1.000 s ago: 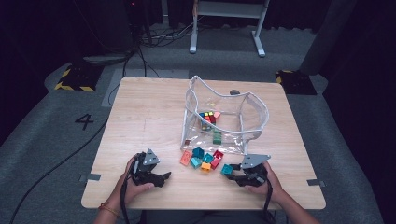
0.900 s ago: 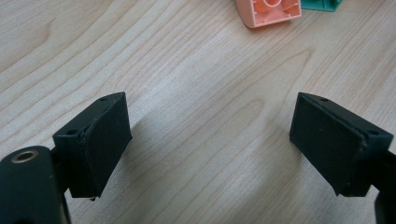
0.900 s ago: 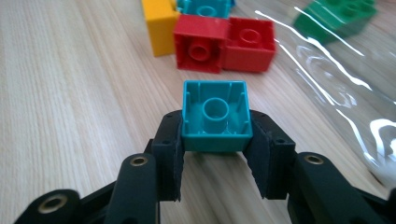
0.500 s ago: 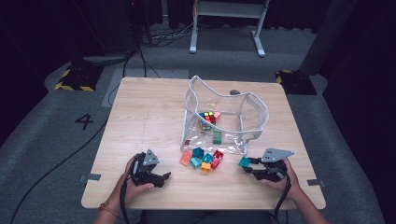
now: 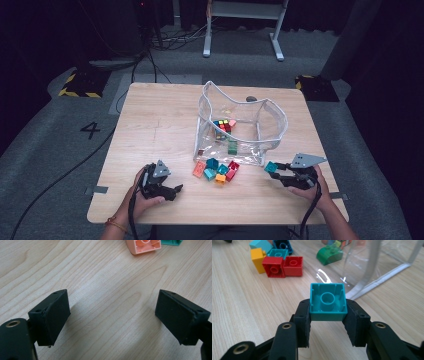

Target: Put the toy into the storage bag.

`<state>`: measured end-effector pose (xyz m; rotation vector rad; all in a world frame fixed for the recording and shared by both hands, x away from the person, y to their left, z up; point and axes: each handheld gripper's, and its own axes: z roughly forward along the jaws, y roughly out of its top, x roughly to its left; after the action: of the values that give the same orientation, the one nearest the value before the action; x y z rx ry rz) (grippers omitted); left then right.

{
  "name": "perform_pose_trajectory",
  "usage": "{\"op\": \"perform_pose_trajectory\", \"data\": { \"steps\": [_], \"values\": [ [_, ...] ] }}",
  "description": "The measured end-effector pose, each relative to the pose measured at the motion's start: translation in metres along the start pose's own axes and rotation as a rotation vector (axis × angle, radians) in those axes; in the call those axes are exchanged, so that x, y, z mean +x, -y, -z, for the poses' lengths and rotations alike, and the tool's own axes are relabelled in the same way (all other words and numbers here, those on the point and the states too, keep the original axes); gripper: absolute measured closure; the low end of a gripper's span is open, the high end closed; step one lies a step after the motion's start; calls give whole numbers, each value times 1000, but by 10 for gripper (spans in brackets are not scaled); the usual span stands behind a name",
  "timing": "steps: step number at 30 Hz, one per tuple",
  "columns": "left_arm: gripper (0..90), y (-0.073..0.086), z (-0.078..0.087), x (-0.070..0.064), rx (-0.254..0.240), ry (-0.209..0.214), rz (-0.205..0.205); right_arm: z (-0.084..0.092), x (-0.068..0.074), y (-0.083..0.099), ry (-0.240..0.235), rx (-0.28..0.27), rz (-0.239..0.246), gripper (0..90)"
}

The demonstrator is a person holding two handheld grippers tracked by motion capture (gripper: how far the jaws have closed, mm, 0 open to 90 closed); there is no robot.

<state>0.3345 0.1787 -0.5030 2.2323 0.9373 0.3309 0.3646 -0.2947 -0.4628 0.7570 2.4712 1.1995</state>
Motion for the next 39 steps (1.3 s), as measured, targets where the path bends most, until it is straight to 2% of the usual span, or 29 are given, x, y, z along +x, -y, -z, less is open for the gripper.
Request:
{"op": "perform_pose_trajectory", "data": {
  "steps": [1, 13, 18, 23, 26, 28, 30, 34, 39],
  "values": [
    [126, 0, 0, 0, 0, 0, 1, 5, -5, -1, 21, -12, -11, 591],
    [126, 0, 0, 0, 0, 0, 0, 26, -26, -10, 84, -55, -44, 591],
    [126, 0, 0, 0, 0, 0, 0, 43, -38, -24, 122, -95, -46, 591],
    [126, 0, 0, 0, 0, 0, 0, 60, -48, -41, 136, -135, -43, 591],
    [126, 0, 0, 0, 0, 0, 1, 66, -51, -49, 141, -143, -28, 591],
    [126, 0, 0, 0, -2, -1, 3, 72, -55, -64, 157, -135, -4, 591],
    [126, 0, 0, 0, 0, -1, 0, 75, -57, -70, 162, -140, 4, 591],
    [126, 0, 0, 0, 0, -1, 0, 80, -59, -88, 148, -154, 36, 591],
    [126, 0, 0, 0, 0, 0, 0, 78, -63, -111, 120, -157, 75, 591]
  ]
}}
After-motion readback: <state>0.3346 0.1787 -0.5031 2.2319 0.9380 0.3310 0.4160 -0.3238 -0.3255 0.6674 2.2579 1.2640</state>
